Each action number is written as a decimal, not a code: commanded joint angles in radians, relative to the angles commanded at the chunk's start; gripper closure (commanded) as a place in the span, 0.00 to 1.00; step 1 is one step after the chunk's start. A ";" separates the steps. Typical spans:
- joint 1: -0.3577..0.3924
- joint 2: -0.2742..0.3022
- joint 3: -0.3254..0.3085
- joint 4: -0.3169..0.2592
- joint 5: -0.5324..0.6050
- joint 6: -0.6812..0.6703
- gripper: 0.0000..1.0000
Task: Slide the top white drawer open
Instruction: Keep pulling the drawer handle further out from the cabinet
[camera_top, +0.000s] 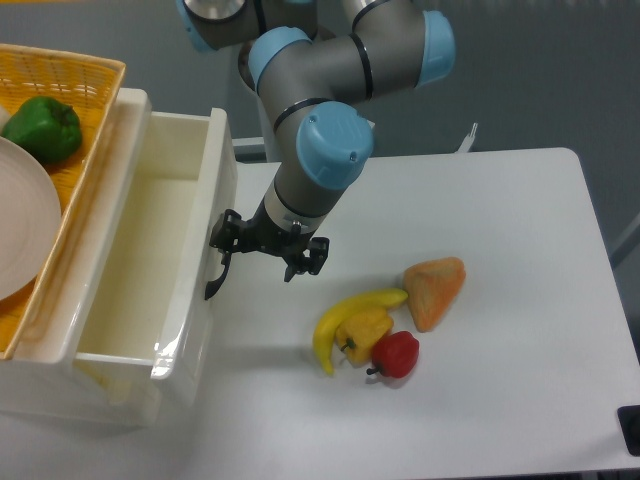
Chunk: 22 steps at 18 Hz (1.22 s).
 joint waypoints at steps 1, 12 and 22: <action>0.000 0.000 -0.002 0.000 0.000 -0.002 0.00; -0.006 -0.009 -0.005 -0.003 0.011 0.000 0.00; -0.011 -0.012 -0.002 -0.002 0.063 0.028 0.00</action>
